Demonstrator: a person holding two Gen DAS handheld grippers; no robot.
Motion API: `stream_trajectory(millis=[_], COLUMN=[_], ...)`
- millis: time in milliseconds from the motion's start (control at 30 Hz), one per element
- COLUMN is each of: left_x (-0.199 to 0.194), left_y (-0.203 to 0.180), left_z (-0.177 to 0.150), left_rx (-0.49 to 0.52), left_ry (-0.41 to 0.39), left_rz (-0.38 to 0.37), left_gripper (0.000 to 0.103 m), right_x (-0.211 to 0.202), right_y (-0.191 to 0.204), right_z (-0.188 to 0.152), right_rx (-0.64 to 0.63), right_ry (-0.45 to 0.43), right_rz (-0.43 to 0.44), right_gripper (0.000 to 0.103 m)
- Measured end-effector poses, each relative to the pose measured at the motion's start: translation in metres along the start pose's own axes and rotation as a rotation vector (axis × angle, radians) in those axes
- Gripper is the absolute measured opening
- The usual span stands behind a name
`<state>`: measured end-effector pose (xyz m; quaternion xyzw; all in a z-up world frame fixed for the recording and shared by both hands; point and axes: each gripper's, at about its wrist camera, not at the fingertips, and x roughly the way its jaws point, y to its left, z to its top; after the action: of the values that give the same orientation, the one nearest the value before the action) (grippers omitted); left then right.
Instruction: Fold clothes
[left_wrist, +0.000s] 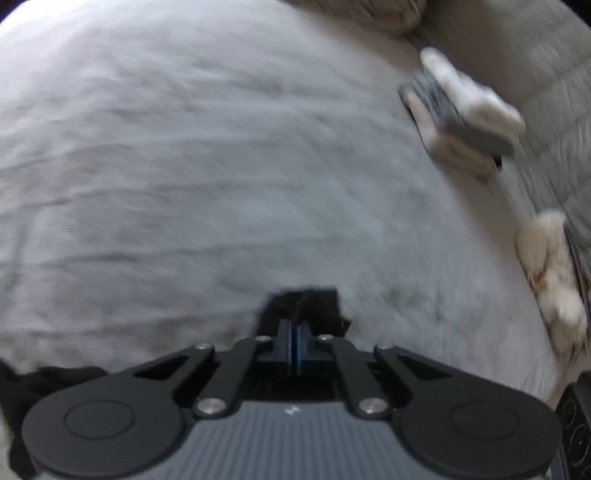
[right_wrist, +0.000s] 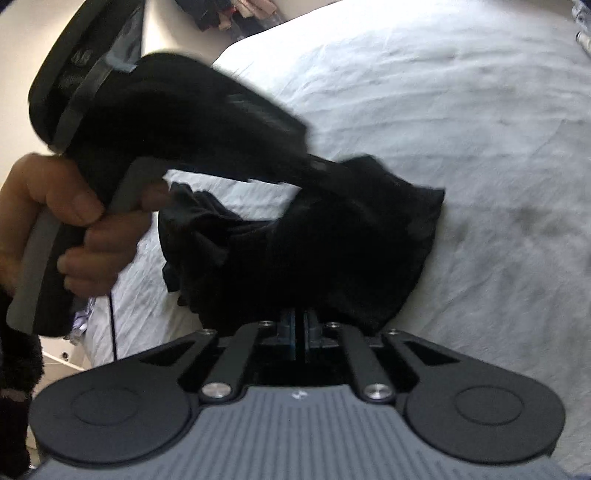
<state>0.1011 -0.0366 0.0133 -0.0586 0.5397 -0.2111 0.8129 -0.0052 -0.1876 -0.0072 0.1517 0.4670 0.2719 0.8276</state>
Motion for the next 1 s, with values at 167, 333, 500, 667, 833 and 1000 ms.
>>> stream_trajectory(millis=[167, 333, 500, 667, 833, 1000], left_x=[-0.049, -0.097, -0.132, -0.152, -0.173, -0.192], left_y=[0.041, 0.075, 0.071, 0.065, 0.049, 0.031], left_z=[-0.001, -0.014, -0.023, -0.015, -0.014, -0.016], left_rx=[-0.137, -0.267, -0.266, -0.285, -0.269, -0.237], left_ry=[-0.154, -0.281, -0.407, -0.467, -0.517, -0.587], left_rz=[0.059, 0.058, 0.092, 0.081, 0.053, 0.090], left_gripper=[0.001, 0.001, 0.001, 0.001, 0.001, 0.001], right_x=[-0.027, -0.056, -0.078, -0.078, -0.062, -0.047], right_y=[-0.010, -0.028, -0.031, -0.033, -0.016, 0.004], right_z=[0.006, 0.011, 0.018, 0.021, 0.022, 0.017], right_rx=[0.016, 0.085, 0.117, 0.137, 0.089, 0.024], right_ry=[-0.095, -0.212, -0.347, -0.368, -0.303, -0.261], right_rz=[-0.046, -0.077, -0.123, -0.107, -0.049, -0.023], right_gripper=[0.005, 0.002, 0.001, 0.002, 0.016, 0.048])
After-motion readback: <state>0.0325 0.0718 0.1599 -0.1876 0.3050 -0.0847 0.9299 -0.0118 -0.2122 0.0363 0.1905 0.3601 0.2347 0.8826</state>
